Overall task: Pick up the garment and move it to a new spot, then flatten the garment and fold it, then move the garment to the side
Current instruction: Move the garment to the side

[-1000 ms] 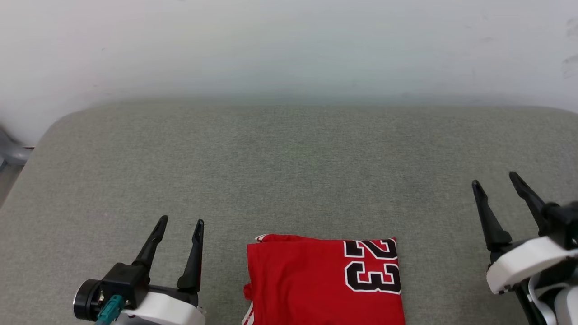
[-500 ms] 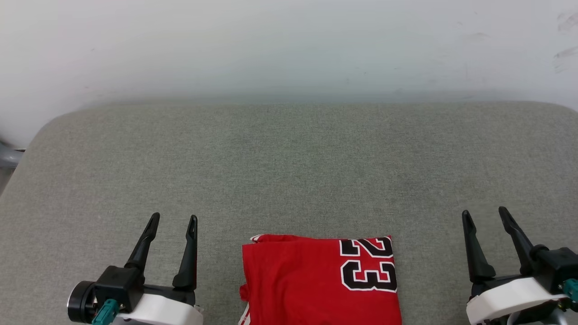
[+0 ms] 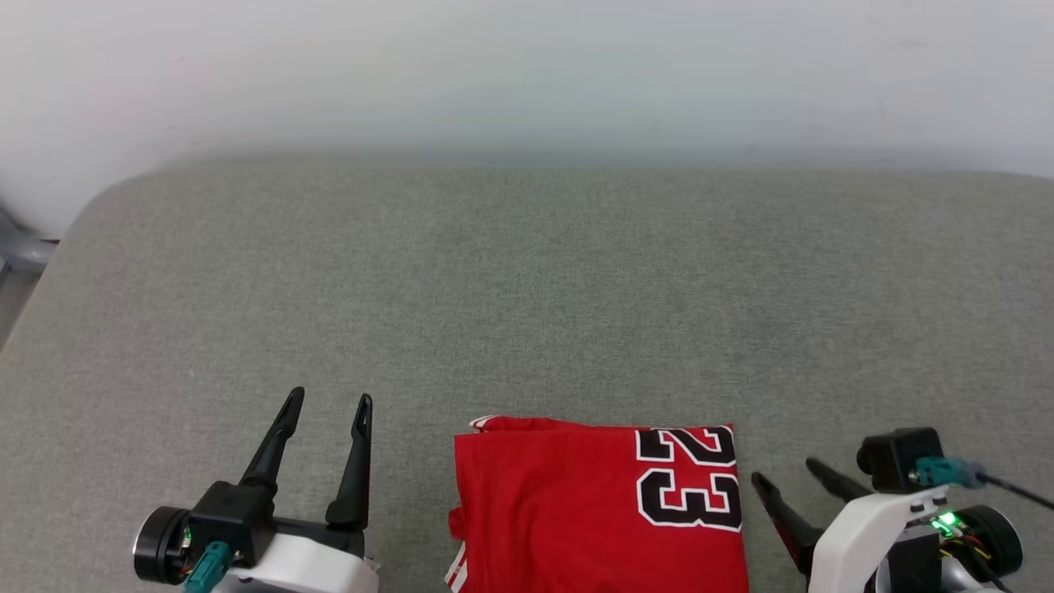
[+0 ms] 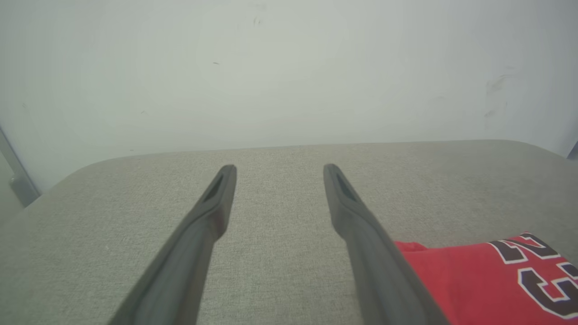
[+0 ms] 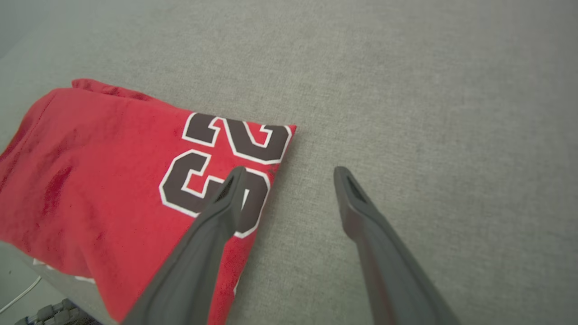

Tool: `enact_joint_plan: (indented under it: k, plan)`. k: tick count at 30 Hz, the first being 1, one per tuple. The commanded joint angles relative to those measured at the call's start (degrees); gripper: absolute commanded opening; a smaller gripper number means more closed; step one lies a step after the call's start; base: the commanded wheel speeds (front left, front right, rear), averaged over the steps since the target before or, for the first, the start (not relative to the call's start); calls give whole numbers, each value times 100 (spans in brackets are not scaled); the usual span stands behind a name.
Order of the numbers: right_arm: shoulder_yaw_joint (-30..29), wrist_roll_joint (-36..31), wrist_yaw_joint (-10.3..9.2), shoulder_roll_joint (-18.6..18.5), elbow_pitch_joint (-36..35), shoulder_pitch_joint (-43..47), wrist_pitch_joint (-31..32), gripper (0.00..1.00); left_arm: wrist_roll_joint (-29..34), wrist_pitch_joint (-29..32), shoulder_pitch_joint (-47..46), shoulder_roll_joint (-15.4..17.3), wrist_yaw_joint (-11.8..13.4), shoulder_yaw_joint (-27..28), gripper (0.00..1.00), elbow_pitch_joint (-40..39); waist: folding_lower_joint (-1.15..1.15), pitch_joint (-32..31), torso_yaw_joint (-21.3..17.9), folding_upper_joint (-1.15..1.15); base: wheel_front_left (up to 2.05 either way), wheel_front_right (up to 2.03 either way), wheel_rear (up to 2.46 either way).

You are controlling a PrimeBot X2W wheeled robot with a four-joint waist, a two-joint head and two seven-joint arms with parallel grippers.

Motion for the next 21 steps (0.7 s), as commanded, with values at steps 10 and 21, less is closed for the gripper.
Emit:
enact_joint_plan:
  k: [10,21]
  plan:
    - [90,417,-4,26,-442,-130,2955,100,91,-12,-295,-58,-48,-131,100,89,0,367,398,0,0,0,0]
    - [-3,49,-4,449,271,-369,3335,100,102,-12,-486,-84,-58,-203,100,143,0,656,811,0,0,0,0]
